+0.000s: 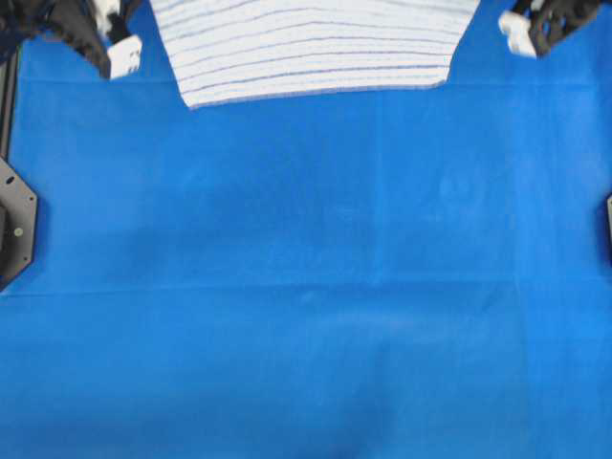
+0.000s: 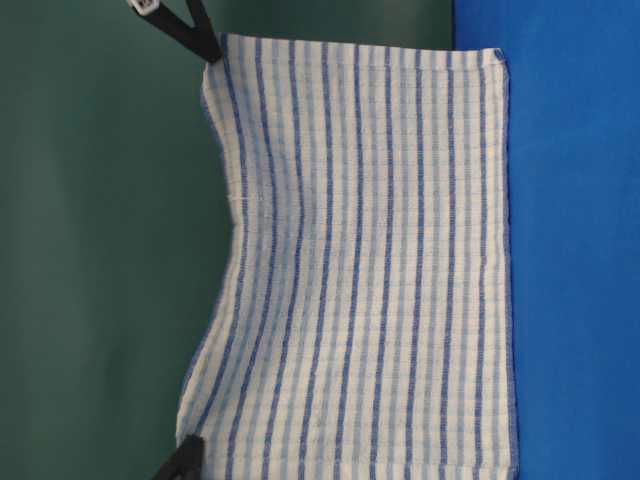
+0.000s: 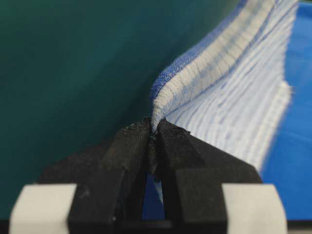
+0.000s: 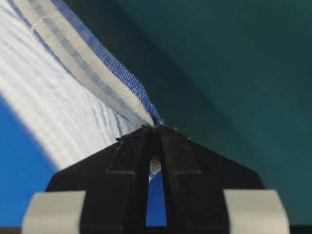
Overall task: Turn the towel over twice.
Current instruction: 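Lift the far corners with both grippers and sweep them toward the near edge, then lower the far edge at the near edge and open both grippers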
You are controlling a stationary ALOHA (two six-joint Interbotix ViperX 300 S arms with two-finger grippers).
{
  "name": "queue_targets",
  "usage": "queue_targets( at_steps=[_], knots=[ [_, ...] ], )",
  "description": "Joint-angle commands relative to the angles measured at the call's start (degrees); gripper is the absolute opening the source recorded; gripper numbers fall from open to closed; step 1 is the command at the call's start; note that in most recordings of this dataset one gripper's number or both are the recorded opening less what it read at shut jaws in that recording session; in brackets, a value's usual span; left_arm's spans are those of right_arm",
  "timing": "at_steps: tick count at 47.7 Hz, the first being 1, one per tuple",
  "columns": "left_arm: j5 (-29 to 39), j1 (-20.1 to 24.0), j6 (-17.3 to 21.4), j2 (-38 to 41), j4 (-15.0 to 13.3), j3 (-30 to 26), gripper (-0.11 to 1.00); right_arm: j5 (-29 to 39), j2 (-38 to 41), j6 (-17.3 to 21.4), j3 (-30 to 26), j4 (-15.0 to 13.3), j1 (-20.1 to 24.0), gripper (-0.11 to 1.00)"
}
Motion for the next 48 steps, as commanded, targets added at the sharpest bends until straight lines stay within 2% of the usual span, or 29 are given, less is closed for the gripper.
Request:
queue_targets(
  at_steps=[1,7,16,25,29,39,48],
  knots=[
    [0.70,-2.37,-0.09,-2.37,0.00,0.44,0.03,2.11,-1.93,0.18,0.35,0.70,3.52,0.08],
    [2.99,-6.68,-0.09,-4.75,0.00,2.64,0.03,5.45,-2.99,1.32,1.49,1.93,9.32,0.08],
    [4.66,-14.59,-0.88,-6.33,0.00,7.47,0.03,10.20,-3.08,5.80,3.43,2.20,18.19,0.08],
    [4.57,-21.36,-3.87,-4.13,0.00,12.74,0.03,10.63,-1.58,12.48,6.68,2.20,26.46,0.08],
    [4.48,-24.70,-4.31,-2.29,0.00,13.97,0.03,10.46,0.09,16.87,8.70,2.20,29.79,0.08],
    [4.66,-32.08,-7.65,5.19,0.00,13.80,0.03,7.82,5.71,27.60,12.22,2.20,36.21,0.08],
    [4.66,-37.18,-11.69,13.18,0.00,12.92,0.03,3.43,10.28,33.31,12.83,2.20,41.66,0.08]
  ],
)
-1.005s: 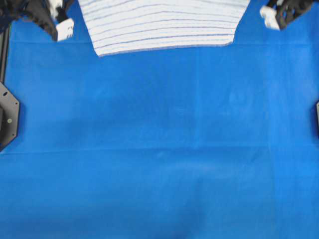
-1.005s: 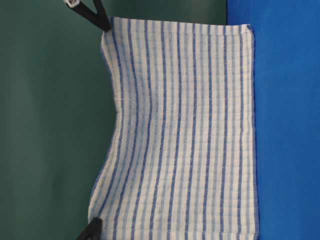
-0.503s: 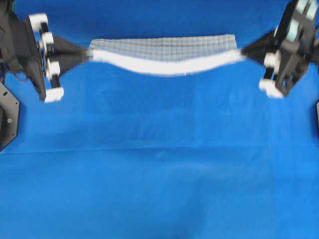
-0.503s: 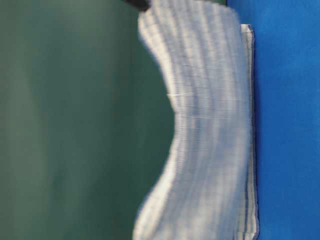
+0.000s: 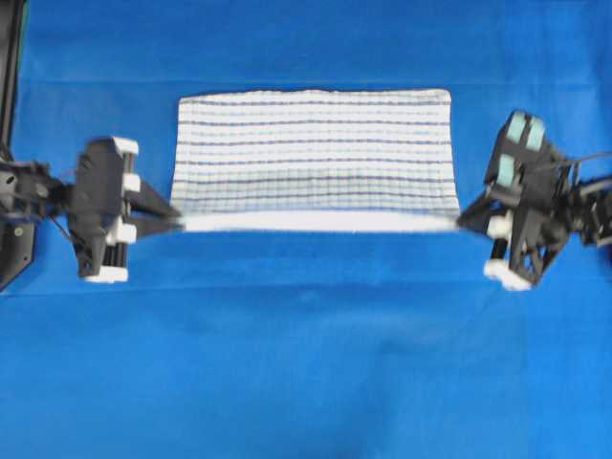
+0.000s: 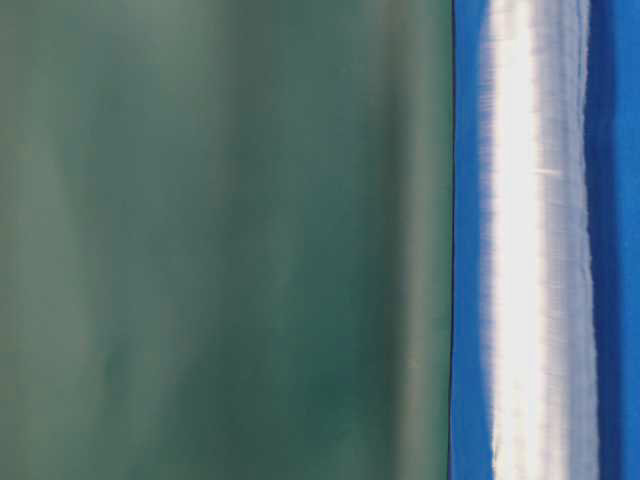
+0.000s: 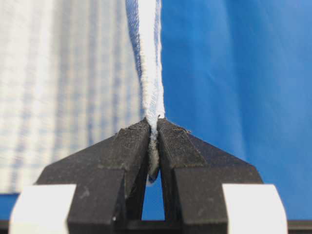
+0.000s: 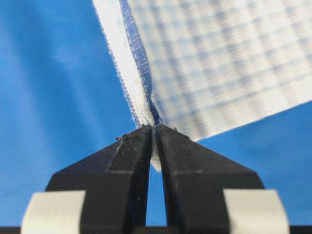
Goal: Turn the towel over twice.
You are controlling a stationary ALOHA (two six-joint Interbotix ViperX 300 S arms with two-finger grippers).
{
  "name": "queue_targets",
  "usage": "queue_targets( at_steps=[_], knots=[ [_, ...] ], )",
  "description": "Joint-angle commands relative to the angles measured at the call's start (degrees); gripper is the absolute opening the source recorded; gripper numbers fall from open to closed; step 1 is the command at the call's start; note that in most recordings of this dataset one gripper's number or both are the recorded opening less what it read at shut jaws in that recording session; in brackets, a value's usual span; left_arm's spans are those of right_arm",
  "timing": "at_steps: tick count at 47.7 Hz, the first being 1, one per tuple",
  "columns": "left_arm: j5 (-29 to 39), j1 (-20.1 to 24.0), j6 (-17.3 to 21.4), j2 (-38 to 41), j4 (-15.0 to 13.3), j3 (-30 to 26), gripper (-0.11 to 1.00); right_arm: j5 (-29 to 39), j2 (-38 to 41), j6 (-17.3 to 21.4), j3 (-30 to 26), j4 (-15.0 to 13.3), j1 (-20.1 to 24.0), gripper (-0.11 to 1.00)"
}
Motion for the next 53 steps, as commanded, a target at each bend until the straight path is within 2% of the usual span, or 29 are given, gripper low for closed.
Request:
queue_targets(
  at_steps=[1,8,19,42,44,47,53],
  knots=[
    [-0.26,-2.64,-1.41,3.16,0.00,-1.49,0.03,-2.11,1.49,1.67,-0.62,0.00,2.29,0.08],
    [-0.18,-6.59,-3.96,7.56,0.00,-3.34,0.03,-3.78,4.92,4.39,-1.23,0.00,5.10,0.08],
    [-0.18,-10.63,-4.48,10.55,0.00,-4.83,0.03,-4.04,7.56,6.15,-2.37,0.00,8.00,0.08],
    [-0.18,-11.16,-4.83,10.63,0.00,-4.83,0.04,-3.87,9.14,6.86,-2.55,0.00,8.44,0.08],
    [-0.18,-11.07,-4.83,10.72,0.00,-4.92,0.07,-3.87,9.23,6.86,-2.55,0.09,8.53,0.08],
    [-0.09,-11.07,-4.92,10.90,0.00,-5.19,0.16,-3.96,9.23,6.86,-2.55,0.09,8.61,0.08],
    [0.97,-11.07,-4.92,11.07,0.00,-5.98,0.45,-4.04,9.32,6.86,-2.72,0.09,8.79,0.09]
  ],
)
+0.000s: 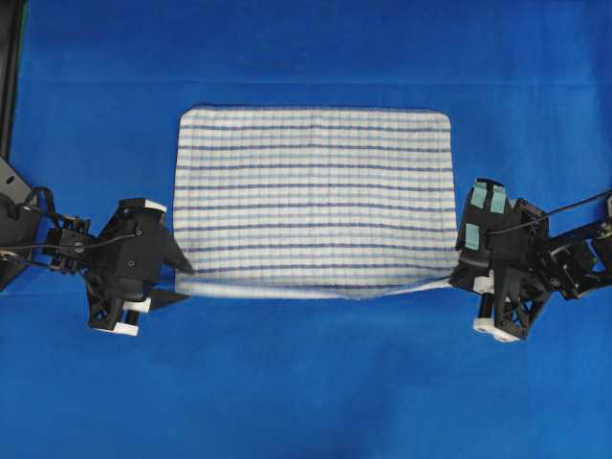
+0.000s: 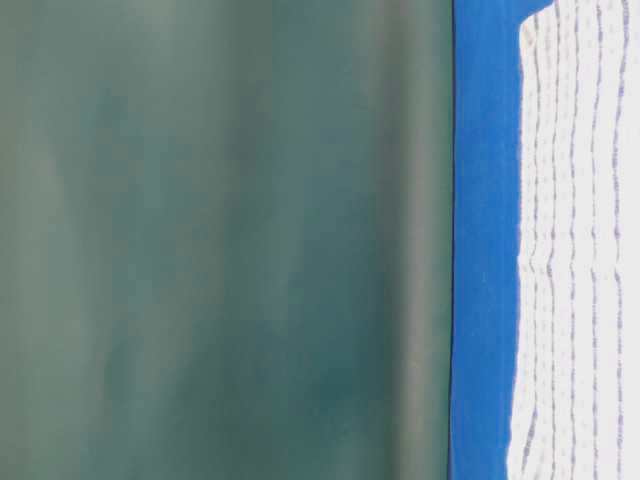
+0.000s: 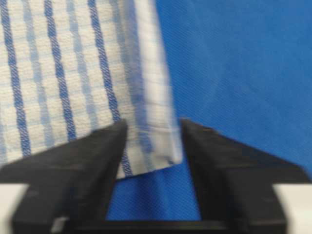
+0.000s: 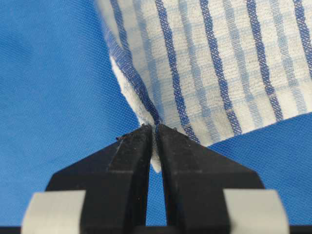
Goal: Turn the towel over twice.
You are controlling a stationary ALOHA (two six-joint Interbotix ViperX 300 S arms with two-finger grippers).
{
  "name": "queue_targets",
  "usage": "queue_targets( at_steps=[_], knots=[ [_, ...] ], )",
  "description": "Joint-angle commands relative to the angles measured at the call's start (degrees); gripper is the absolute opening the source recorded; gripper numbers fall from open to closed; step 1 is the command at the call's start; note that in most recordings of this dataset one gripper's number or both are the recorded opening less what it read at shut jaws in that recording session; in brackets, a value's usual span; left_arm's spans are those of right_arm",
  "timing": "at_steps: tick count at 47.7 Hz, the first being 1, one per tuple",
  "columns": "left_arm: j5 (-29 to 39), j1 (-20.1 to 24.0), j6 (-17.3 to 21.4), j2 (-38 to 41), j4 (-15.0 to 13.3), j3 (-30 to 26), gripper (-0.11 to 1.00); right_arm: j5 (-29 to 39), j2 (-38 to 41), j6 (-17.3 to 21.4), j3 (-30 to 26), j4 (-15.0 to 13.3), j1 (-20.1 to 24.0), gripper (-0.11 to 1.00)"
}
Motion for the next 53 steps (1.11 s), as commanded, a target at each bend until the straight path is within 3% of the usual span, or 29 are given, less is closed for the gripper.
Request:
queue_targets(
  at_steps=[1,9,12,20,43,53],
  knots=[
    [0.62,-0.09,0.18,-0.18,0.00,-1.49,0.49,-0.26,-0.44,0.09,-1.23,0.09,0.53,0.10],
    [5.45,-0.09,0.26,-1.23,0.00,-3.16,0.68,0.26,-0.44,0.00,-1.76,-0.18,0.88,0.57],
    [7.73,-0.09,0.44,-2.11,0.00,-3.78,0.69,1.05,-0.79,-0.26,-2.20,-0.26,0.97,0.67],
    [13.36,-0.09,0.88,-5.98,0.00,-5.36,0.69,4.04,-3.08,-1.32,-3.25,-1.49,0.88,0.61],
    [15.38,6.33,1.23,-23.64,0.00,-5.71,0.69,14.06,-20.92,-1.67,-5.01,-17.23,-0.44,0.61],
    [19.16,10.46,1.41,-32.96,0.00,-4.83,0.69,17.58,-31.38,-1.85,-3.43,-21.71,-0.53,0.61]
  ],
)
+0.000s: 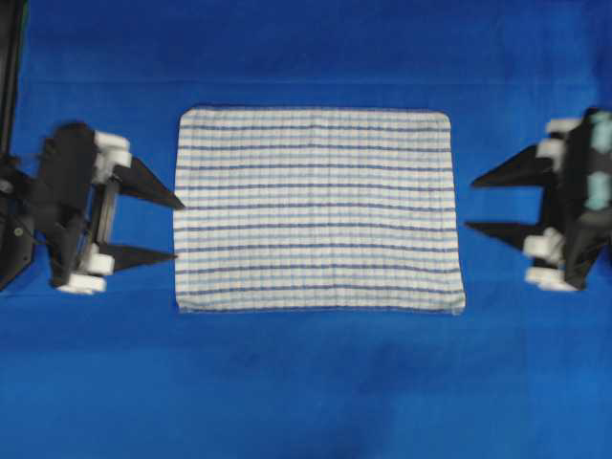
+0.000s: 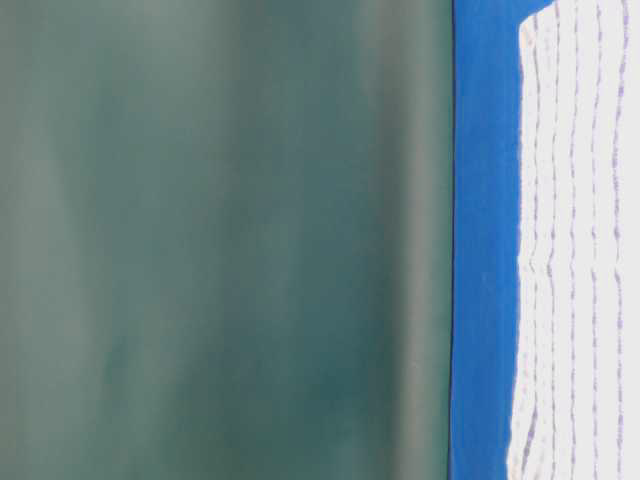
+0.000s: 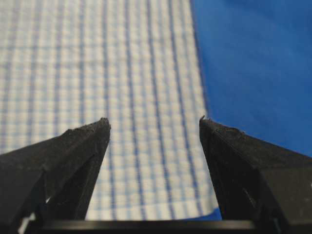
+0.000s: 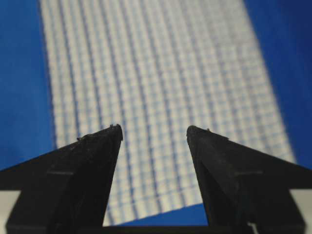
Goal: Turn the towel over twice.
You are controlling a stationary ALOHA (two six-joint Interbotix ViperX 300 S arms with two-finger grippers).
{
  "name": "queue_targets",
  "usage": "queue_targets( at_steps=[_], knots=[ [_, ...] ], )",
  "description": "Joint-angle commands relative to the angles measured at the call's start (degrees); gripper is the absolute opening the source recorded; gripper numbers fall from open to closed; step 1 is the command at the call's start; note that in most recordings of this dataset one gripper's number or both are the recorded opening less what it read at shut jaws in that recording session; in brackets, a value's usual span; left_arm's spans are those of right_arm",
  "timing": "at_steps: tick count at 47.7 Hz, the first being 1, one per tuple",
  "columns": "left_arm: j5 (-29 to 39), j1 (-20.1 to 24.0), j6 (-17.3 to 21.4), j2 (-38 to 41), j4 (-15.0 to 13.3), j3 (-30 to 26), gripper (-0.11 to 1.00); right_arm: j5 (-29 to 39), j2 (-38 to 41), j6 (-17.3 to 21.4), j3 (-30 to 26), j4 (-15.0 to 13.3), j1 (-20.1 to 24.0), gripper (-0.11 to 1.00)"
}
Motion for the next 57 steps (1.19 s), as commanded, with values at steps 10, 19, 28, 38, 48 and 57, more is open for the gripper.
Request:
queue_targets(
  at_steps=[10,19,28,38,48,57],
  knots=[
    [5.80,4.31,2.29,-12.74,0.00,1.49,0.69,3.52,-12.92,-1.93,2.37,-4.83,-0.09,0.61],
    [7.91,5.71,5.63,-20.74,0.00,4.92,0.69,5.54,-19.95,-1.85,7.29,-5.45,-0.09,0.61],
    [8.26,7.29,5.71,-29.18,0.00,10.46,0.69,5.63,-25.58,-1.23,12.57,-5.45,-0.09,0.61],
    [8.35,8.09,5.54,-34.28,0.00,15.03,0.69,5.54,-27.95,-0.18,16.87,-5.54,-0.53,0.58],
    [8.26,8.61,5.27,-34.54,-0.09,15.91,0.69,5.19,-28.12,4.92,20.83,-5.54,-2.20,0.54],
    [8.26,8.61,5.27,-34.54,-0.09,16.00,0.69,4.57,-27.95,5.27,20.92,-5.54,-2.20,0.54]
  ],
)
